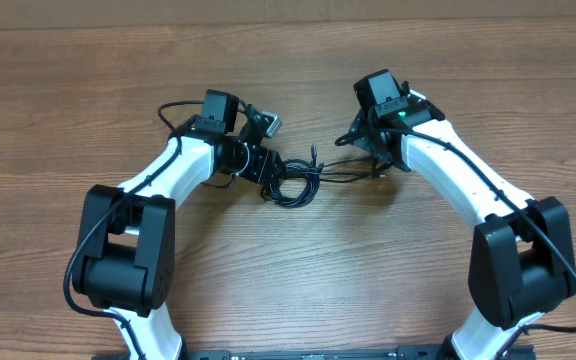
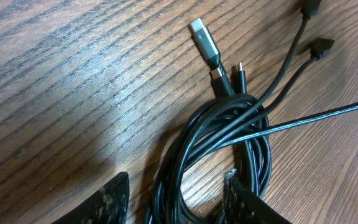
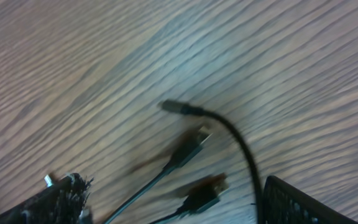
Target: Untangle cables
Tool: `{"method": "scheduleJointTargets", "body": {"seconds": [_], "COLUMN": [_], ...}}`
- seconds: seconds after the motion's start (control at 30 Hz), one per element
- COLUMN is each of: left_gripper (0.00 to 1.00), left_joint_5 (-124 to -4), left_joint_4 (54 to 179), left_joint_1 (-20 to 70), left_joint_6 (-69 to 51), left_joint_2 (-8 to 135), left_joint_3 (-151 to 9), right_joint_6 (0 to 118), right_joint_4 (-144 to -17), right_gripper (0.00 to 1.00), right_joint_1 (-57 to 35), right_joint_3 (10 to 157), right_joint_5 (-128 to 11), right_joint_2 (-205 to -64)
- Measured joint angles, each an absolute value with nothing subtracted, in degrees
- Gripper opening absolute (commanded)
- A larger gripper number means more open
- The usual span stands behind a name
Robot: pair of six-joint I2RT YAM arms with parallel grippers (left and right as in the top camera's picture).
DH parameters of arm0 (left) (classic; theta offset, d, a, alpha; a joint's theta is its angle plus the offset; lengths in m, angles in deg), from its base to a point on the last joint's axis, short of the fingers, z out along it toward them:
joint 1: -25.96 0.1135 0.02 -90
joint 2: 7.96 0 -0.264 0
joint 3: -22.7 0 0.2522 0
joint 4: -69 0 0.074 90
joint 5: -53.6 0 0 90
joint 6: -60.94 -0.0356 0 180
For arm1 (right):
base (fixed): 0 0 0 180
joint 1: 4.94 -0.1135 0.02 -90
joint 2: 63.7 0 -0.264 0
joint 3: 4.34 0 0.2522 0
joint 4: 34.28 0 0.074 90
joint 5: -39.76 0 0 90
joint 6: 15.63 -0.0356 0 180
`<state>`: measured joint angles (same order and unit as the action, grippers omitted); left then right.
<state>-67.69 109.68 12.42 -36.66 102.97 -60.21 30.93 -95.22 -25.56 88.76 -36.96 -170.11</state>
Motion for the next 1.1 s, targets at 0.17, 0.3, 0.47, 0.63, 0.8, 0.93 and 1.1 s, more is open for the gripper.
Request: {"method": "scheduleJointTargets", "body": {"seconds": [0.17, 0.3, 0.47, 0.63, 0.8, 0.93, 1.1], "left_gripper": [0.46, 0.45, 0.43, 0.41, 0.33, 0.32, 0.33], "left_joint_5": [-67.1, -65.0, -63.5, -60.9, -59.2, -58.6, -58.4], "left_joint_4": [109.7, 109.7, 109.5, 109.5, 109.5, 109.5, 109.5], "left_joint_1": [11.6, 10.4, 9.0, 8.7, 8.7, 8.7, 8.7], "left_joint_6": [-36.4, -35.6, -35.0, -34.1, -32.7, -32.3, -32.1], "left_joint_2": [103.0, 103.0, 103.0, 103.0, 103.0, 103.0, 103.0], "left_joint_3": [-60.2, -60.2, -60.2, -60.2, -60.2, -60.2, -60.2], "right_joint_6": [31.0, 31.4, 32.8, 33.3, 33.6, 33.7, 36.5], "right_joint_4": [-96.0, -97.4, -98.4, -98.6, -98.6, -98.6, -97.4], "right_gripper": [0.89, 0.89, 0.89, 0.89, 0.89, 0.90, 0.93], "right_joint_1": [-25.6, -25.6, -25.6, -25.6, -25.6, -25.6, -25.6], "right_joint_3": [88.8, 88.8, 88.8, 88.8, 88.8, 88.8, 88.8], "right_joint_5": [-41.2, -42.8, -44.0, -45.2, -46.2, -46.6, -47.7], "right_joint_2": [-170.1, -170.1, -170.1, -170.1, -170.1, -170.1, -170.1]}}
